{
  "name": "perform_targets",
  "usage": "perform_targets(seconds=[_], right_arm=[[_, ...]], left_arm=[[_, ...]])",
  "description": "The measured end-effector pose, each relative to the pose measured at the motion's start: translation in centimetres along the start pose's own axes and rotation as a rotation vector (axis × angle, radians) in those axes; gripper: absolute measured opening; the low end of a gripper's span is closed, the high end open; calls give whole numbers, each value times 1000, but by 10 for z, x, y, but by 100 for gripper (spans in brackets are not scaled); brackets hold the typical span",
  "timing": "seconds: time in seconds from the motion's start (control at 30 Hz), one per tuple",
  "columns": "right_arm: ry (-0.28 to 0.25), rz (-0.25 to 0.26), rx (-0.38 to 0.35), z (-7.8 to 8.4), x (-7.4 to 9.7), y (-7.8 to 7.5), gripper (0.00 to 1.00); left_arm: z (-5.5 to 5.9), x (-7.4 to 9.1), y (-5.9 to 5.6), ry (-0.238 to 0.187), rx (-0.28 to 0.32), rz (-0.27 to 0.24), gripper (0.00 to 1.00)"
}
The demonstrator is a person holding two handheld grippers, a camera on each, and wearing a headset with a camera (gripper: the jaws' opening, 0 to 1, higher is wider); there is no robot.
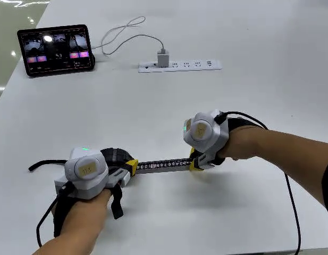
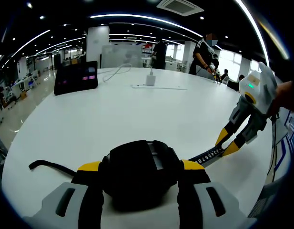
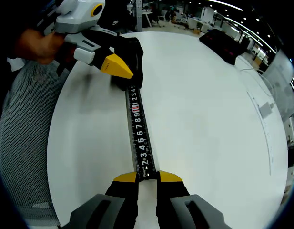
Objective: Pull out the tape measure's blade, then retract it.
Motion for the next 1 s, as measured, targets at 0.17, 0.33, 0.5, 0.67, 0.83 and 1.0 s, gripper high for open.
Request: perform_targets(seconds=[0.17,0.33,0.5,0.67,0.83,1.0], right_arm=[[2,-3,4,-1,0,0,10],[1,0,3,-3,-1,0,10],[2,1,3,-3,-1,1,10],[-2,0,0,-4,-2,1,10],[1,0,3,-5,-2,2,10],[-2,0,2,-6,-2,2,10]], left_arm=[[0,0,0,-4,0,0,58],[0,0,0,-3,-5,-1,58],[1,1,-1,-18,-12,-7,58],[0,0,0,-11,-6,-3,58],[0,0,0,-4,-3,-3,59],[0,0,-1,-10,-5,-4,59]])
Point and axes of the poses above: the centre of the closed fingertips' face, and the gripper's own axes: x roughly backward along the fingers, y roughly to its left, z roughly out of its underside, the point moved 7 cm from there along x, roughly backward along the fingers, and after that the axes turned 14 degrees about -x, right-handed, at the moved point
